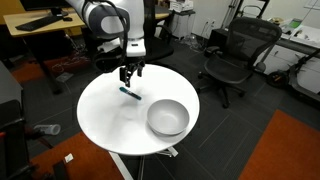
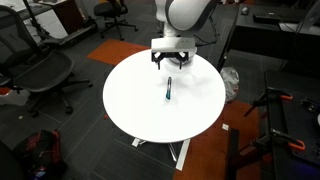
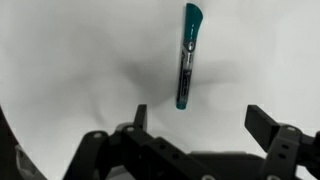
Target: Take the marker out of the grey bowl and put it on the table
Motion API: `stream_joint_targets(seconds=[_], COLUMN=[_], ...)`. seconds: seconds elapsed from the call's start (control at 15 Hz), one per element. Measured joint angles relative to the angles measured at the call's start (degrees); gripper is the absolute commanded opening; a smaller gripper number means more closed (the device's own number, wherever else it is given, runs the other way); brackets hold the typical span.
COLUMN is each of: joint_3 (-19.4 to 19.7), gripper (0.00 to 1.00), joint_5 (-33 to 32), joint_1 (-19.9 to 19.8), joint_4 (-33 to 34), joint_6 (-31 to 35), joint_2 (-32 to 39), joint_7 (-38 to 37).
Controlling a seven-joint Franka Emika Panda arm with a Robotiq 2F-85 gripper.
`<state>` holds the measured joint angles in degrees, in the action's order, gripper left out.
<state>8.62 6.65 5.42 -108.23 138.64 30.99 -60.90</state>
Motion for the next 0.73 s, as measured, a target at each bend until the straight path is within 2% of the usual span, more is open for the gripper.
stream_joint_targets(seconds=[0.53, 0.73], joint_3=[-0.8, -0.8], gripper=[1.00, 1.00], joint_5=[0.2, 0.2], joint_1=[-2.1, -2.1], joint_4=[-3.8, -3.9], joint_6=[-1.5, -1.5], joint_2=[-6.8, -6.7], joint_7=[10.2, 10.2])
